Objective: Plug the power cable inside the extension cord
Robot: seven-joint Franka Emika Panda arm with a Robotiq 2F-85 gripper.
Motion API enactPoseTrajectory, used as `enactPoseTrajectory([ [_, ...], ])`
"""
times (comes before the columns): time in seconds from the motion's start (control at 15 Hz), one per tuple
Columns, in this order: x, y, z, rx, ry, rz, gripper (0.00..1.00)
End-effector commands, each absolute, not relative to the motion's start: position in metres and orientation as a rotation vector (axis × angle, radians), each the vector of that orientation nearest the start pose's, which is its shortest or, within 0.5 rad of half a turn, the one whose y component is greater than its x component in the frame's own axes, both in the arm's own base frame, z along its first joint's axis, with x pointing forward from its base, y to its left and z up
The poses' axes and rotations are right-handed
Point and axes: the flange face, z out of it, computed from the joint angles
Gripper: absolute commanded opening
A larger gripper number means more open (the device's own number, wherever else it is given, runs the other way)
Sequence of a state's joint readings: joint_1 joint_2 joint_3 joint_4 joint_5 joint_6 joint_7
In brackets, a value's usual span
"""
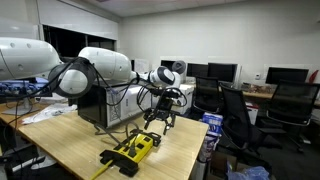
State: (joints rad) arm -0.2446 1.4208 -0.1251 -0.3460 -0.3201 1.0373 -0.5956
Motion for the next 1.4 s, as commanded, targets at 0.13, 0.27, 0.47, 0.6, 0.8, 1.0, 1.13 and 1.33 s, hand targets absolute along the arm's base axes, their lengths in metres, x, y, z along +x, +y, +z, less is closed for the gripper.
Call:
enactPoseTrajectory([
  [0.13, 0.67, -0.23, 0.221, -2.855, -0.339, 1.344, 1.0],
  [0.27, 0.662, -0.221, 0.231, -2.781, -0.327, 1.404, 1.0],
  [0.47, 0.644, -0.2, 0.248, -2.605, -0.259, 1.532, 1.0],
  [0.6, 0.63, -0.187, 0.26, -2.457, -0.221, 1.63, 1.0],
  [0.8, 0.618, -0.187, 0.263, -2.377, -0.105, 1.691, 1.0],
  [1.0, 0.604, -0.19, 0.258, -2.262, 0.002, 1.801, 1.0],
  [1.13, 0.596, -0.194, 0.254, -2.198, 0.072, 1.877, 1.0],
  [1.33, 0.59, -0.193, 0.252, -2.132, 0.09, 1.936, 1.0],
])
